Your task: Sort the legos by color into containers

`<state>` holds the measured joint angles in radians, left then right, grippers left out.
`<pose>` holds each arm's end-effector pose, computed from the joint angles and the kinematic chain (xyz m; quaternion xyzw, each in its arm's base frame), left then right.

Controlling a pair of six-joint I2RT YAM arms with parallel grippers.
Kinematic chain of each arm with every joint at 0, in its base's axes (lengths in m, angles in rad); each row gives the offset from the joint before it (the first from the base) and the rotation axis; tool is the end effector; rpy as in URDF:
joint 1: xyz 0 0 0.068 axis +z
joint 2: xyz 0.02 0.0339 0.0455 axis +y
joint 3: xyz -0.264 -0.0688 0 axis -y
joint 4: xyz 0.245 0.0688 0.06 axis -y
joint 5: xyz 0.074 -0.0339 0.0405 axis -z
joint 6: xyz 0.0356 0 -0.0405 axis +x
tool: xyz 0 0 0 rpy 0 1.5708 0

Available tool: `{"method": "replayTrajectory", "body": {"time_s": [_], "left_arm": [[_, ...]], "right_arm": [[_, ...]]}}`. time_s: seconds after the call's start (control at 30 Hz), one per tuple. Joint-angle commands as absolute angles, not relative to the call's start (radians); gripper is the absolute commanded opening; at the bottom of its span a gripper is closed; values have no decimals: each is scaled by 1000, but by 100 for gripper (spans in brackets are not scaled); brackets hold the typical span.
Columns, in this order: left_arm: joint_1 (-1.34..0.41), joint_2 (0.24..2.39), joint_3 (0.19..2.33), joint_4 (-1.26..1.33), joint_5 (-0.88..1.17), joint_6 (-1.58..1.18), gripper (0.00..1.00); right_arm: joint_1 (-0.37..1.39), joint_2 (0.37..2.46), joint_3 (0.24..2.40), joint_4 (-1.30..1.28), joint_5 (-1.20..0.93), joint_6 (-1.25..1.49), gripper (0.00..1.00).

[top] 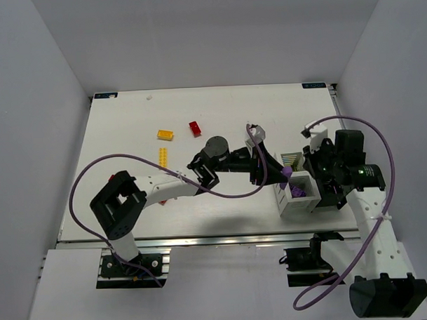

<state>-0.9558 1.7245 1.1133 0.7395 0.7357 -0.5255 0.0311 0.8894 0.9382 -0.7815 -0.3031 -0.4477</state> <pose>0.2084 -0.3365 0.2958 0.3954 0.5443 -0.6481 0.3569 0.1753 0.0161 0.3182 -0.2738 0.8627 0.0517 0.4221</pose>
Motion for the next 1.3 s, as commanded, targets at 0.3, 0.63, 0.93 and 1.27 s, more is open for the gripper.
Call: {"method": "replayTrajectory", "body": {"time_s": [0.3,0.63,0.93,1.27], "left_arm": [[-1014,1879,1149,1042,516,-545,0],[-1061,2035,1296,940,466,-471,0],[-1071,2060,1325,828,442,-440,34],[-1071,2037,1382,743,448,-431,56]], "right_arm": [[-43,747,983,-466,29,-54,0],[-69,730,985,-451,-51,-8,0],[-81,718,973,-449,-78,-8,0],[-86,719,979,-469,-132,-32,0]]}}
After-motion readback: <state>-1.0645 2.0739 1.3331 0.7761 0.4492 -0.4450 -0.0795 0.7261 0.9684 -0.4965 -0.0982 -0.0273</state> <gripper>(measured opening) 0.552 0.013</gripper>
